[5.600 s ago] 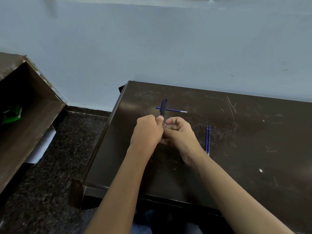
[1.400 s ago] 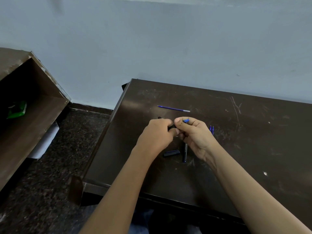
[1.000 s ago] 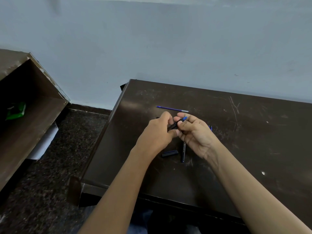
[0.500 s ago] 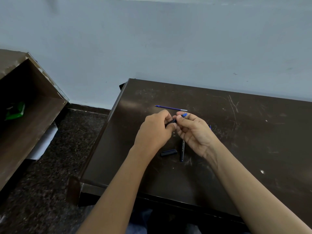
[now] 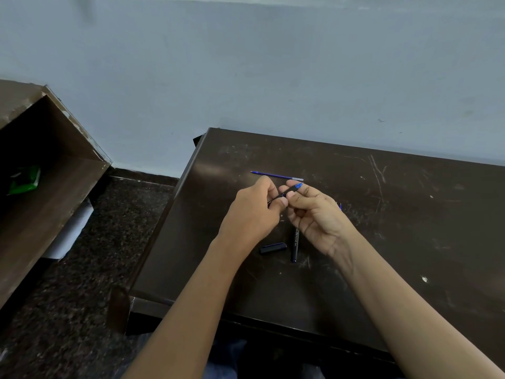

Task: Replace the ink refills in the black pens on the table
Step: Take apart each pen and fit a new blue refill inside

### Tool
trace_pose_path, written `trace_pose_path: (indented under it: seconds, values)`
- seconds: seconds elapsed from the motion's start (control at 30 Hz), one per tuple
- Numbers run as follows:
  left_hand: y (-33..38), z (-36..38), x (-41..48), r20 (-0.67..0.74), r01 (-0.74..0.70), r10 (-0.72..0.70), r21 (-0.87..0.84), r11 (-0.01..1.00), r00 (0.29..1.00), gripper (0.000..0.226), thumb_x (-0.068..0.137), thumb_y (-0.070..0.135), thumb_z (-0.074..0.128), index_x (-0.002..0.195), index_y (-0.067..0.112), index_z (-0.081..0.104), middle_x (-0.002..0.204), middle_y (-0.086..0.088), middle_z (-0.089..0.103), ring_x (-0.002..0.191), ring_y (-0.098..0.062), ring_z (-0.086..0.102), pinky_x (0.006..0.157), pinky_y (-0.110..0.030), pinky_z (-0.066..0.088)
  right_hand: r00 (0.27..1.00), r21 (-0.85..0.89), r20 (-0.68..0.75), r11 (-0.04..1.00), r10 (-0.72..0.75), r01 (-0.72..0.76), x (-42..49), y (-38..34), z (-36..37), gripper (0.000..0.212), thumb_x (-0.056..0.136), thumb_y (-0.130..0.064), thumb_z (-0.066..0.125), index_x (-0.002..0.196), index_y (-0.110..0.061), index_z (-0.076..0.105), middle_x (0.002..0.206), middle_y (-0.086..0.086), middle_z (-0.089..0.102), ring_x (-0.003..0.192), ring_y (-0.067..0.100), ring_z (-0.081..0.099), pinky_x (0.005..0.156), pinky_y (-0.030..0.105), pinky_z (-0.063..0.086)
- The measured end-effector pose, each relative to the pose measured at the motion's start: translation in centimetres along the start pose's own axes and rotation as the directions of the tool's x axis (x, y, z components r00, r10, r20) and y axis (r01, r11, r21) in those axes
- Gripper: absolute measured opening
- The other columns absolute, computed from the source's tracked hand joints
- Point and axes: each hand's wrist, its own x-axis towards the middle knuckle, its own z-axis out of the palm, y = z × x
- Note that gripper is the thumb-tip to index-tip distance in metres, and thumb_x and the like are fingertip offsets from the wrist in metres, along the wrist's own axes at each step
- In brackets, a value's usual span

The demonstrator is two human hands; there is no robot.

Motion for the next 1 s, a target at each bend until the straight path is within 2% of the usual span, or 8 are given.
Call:
trace_pose_path:
  seconds: [0.1, 0.17, 0.33, 0.43, 0.57, 0.67, 0.83, 1.0]
  values:
    - [0.07, 0.00, 0.17, 0.020, 0.038, -0.038, -0.007, 0.999, 0.999, 0.018, 0.097, 0.027, 0.045, 0.084, 0.016, 0.052, 0.081, -0.004, 0.064, 0.070, -0.015, 0.062, 0.061, -0.025, 0.046, 1.000, 0.007, 0.017, 1.000, 0.001, -0.001, -0.02, 0.00, 0.06, 0.026, 0.089, 0.011, 0.049, 0.099, -0.006, 0.064, 0.088, 0.004, 0.070, 0.065, 0.010, 0.067, 0.058, 0.018, 0.054]
    - [0.09, 0.01, 0.23, 0.021, 0.051, -0.052, 0.029, 0.998, 0.998, 0.027, 0.099, 0.028, 0.040, 0.078, 0.017, 0.053, 0.080, -0.003, 0.064, 0.067, -0.010, 0.055, 0.056, -0.019, 0.037, 1.000, 0.017, 0.024, 1.000, 0.000, 0.000, 0.01, -0.03, 0.10, 0.027, 0.089, 0.013, 0.047, 0.099, -0.006, 0.064, 0.088, 0.006, 0.070, 0.064, 0.013, 0.067, 0.057, 0.019, 0.054]
    - [-0.05, -0.18, -0.01, 0.030, 0.025, -0.023, -0.068, 0.997, 0.999, 0.014, 0.089, 0.031, 0.060, 0.088, 0.019, 0.053, 0.076, 0.003, 0.064, 0.063, -0.005, 0.056, 0.059, -0.017, 0.039, 0.999, 0.048, 0.033, 0.999, -0.005, 0.003, 0.08, -0.02, 0.25, 0.032, 0.088, 0.015, 0.044, 0.096, -0.008, 0.064, 0.080, 0.001, 0.070, 0.065, 0.008, 0.066, 0.058, 0.020, 0.055]
    - [-0.20, -0.05, 0.00, 0.032, 0.026, -0.023, -0.094, 0.995, 0.999, 0.009, 0.092, 0.026, 0.055, 0.087, 0.020, 0.051, 0.075, 0.000, 0.069, 0.060, -0.010, 0.065, 0.062, -0.023, 0.048, 0.999, 0.069, 0.045, 0.998, -0.017, 0.014, 0.19, 0.14, 0.27, 0.025, 0.090, 0.011, 0.046, 0.094, -0.007, 0.063, 0.079, 0.002, 0.070, 0.064, 0.010, 0.068, 0.058, 0.021, 0.055]
    - [-0.13, -0.11, 0.05, 0.033, 0.033, -0.031, -0.075, 0.997, 0.999, 0.009, 0.095, 0.027, 0.050, 0.088, 0.022, 0.052, 0.080, 0.000, 0.070, 0.062, -0.008, 0.066, 0.058, -0.019, 0.046, 1.000, -0.036, 0.026, 0.999, -0.017, 0.018, 0.24, 0.49, 0.14, 0.002, 0.086, -0.009, 0.064, 0.087, -0.009, 0.064, 0.079, 0.005, 0.067, 0.066, 0.010, 0.063, 0.061, 0.018, 0.054]
    - [0.03, -0.23, 0.08, 0.044, 0.040, -0.038, -0.054, 0.998, 0.998, 0.010, 0.096, 0.027, 0.049, 0.088, 0.023, 0.053, 0.083, 0.001, 0.070, 0.059, -0.005, 0.064, 0.057, -0.017, 0.043, 0.999, -0.115, -0.036, 0.993, -0.012, 0.008, 0.28, 0.65, -0.05, 0.003, 0.082, -0.012, 0.069, 0.082, -0.011, 0.066, 0.073, 0.001, 0.068, 0.065, 0.009, 0.060, 0.058, 0.016, 0.052]
    - [0.20, -0.45, 0.10, 0.061, 0.069, -0.064, -0.082, 0.994, 0.996, 0.008, 0.096, 0.025, 0.048, 0.094, 0.022, 0.055, 0.083, 0.000, 0.071, 0.056, -0.005, 0.061, 0.056, -0.017, 0.042, 0.999, -0.038, -0.040, 0.999, 0.008, -0.009, 0.14, 0.28, 0.40, 0.015, 0.087, 0.001, 0.059, 0.092, -0.011, 0.068, 0.078, 0.002, 0.069, 0.066, 0.009, 0.063, 0.058, 0.016, 0.053]
    - [0.38, -0.96, -0.14, 0.154, 0.108, -0.091, -0.105, 0.989, 0.984, 0.015, 0.099, 0.021, 0.042, 0.092, 0.020, 0.055, 0.082, -0.002, 0.071, 0.062, -0.010, 0.066, 0.071, -0.024, 0.051, 0.998, 0.104, -0.038, 0.994, 0.039, -0.035, 0.14, 0.42, 0.67, 0.028, 0.094, 0.005, 0.044, 0.102, -0.013, 0.063, 0.091, -0.002, 0.067, 0.065, 0.010, 0.062, 0.060, 0.020, 0.051]
